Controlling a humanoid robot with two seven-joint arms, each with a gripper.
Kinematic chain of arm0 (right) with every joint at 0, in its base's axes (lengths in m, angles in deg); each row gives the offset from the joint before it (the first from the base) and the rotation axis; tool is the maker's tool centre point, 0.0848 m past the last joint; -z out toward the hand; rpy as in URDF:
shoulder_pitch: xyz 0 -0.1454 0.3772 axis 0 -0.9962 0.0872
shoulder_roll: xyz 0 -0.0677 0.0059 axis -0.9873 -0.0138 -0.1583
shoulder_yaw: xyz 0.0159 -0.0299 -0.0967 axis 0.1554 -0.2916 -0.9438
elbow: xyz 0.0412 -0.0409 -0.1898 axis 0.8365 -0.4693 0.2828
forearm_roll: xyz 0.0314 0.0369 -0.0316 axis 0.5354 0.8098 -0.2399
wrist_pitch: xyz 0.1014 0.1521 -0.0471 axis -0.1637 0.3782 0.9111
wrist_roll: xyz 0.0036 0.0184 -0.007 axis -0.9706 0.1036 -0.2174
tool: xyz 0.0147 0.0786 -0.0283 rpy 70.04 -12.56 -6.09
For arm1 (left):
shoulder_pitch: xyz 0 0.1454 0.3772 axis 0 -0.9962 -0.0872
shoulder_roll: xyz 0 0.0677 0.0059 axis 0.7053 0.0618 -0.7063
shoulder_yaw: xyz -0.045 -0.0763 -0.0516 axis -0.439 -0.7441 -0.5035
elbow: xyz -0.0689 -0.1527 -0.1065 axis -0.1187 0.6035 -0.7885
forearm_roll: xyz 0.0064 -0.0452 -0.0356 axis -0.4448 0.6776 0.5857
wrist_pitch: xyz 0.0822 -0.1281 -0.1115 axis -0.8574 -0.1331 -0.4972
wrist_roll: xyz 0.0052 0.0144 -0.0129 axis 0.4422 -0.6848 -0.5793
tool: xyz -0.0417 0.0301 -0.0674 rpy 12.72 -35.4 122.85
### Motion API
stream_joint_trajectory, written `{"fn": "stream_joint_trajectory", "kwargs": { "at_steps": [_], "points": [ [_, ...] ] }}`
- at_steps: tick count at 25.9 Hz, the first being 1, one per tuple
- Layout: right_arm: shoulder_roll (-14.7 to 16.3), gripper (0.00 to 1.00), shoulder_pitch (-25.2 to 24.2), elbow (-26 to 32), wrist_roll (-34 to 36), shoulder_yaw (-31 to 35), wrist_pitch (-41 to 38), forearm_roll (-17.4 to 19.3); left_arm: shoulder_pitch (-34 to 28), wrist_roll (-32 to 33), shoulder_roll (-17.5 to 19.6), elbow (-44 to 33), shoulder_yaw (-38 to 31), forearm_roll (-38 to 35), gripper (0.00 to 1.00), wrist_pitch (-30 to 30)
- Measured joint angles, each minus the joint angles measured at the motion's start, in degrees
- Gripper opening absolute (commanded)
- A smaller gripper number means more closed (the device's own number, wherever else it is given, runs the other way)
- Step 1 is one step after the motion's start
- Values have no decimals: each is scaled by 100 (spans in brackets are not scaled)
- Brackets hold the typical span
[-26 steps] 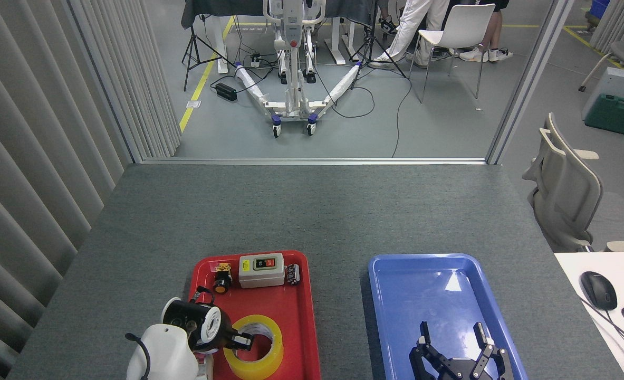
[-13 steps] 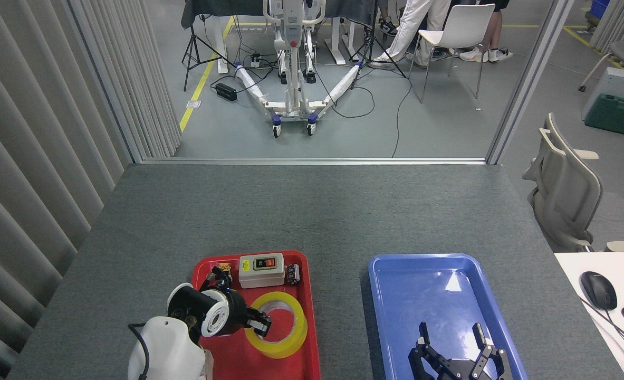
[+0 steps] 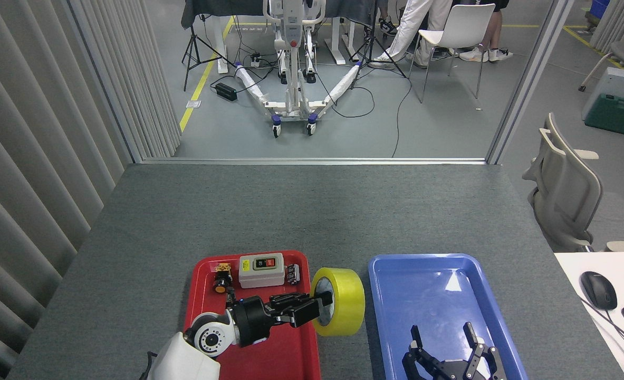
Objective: Place and move tape with both arms
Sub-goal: 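Lift the tape roll and carry it toward the blue tray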
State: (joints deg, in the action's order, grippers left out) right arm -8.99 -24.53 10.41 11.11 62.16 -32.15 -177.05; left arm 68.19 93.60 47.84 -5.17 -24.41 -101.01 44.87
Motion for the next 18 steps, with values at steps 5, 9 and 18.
{"fn": "stream_joint_trajectory", "kwargs": {
  "at_steps": [5,9,18],
  "points": [
    [3,100,-208,55,330,513,-1972,-65,59,-165,-4,135,450,105,0,-38],
    [21,100,-285,78,504,811,-3152,-74,66,-170,45,57,816,114,0,-44],
    [63,100,-285,123,593,801,-3527,-235,-163,-93,111,-376,1267,118,0,-46]
  ]
}}
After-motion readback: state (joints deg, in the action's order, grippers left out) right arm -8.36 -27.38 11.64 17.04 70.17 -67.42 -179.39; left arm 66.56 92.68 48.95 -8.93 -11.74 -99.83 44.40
